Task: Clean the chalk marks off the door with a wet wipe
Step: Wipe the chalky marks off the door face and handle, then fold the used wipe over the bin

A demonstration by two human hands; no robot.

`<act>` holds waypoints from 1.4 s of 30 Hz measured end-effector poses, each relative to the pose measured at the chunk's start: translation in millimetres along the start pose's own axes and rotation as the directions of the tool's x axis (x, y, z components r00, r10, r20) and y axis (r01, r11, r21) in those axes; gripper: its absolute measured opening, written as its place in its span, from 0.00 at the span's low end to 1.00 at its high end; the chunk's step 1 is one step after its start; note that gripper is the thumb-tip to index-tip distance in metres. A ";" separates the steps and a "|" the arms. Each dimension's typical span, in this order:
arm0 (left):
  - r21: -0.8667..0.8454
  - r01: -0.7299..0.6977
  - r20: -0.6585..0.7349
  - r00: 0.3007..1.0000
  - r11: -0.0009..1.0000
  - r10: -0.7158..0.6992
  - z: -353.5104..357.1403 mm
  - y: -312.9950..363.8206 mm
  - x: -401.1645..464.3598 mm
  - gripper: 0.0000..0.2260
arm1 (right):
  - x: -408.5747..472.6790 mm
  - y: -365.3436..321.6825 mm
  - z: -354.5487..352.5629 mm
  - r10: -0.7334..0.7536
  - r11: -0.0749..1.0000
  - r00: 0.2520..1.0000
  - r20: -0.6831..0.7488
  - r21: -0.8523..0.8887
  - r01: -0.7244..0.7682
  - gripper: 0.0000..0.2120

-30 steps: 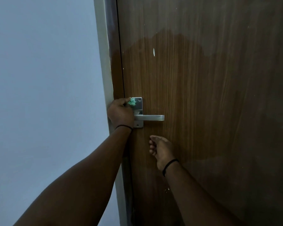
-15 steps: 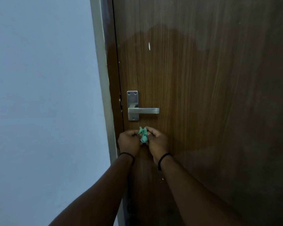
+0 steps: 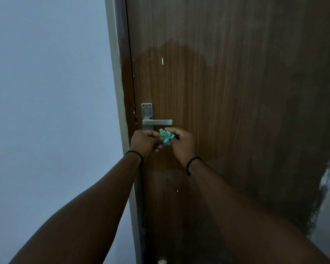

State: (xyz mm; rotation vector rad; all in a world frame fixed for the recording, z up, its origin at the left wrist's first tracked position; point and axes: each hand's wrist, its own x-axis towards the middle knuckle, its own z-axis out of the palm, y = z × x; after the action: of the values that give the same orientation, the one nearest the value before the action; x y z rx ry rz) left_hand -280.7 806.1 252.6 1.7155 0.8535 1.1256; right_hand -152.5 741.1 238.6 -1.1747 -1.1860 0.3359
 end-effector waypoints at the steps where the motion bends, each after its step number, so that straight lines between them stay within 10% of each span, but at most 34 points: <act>1: 0.014 -0.033 -0.019 0.999 0.999 0.033 2.9 5.6 -2.8 0.05 | 0.8 -7.0 -2.2 0.041 0.997 0.999 -0.002 0.072 -0.041 0.11; 13: 0.176 -0.307 -0.034 0.948 0.935 0.317 75.1 10.1 26.9 0.12 | 42.2 10.4 -54.4 0.092 0.993 0.956 -0.277 0.094 -0.069 0.10; 28: -0.074 -0.012 0.249 0.968 0.997 0.030 119.9 178.2 106.2 0.06 | 119.2 -119.1 -144.8 0.406 0.889 0.885 -0.227 0.322 -0.325 0.12; 42: -0.010 -0.007 0.730 0.683 1.000 0.012 304.3 226.9 -6.8 0.08 | -27.2 -169.5 -323.6 0.424 0.874 0.679 -0.599 0.075 -0.480 0.03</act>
State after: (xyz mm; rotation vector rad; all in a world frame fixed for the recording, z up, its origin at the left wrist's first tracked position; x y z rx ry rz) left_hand 17.7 624.6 401.6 1.9364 0.3188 0.3432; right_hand 50.7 479.3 394.7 -1.5100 -0.3334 0.2477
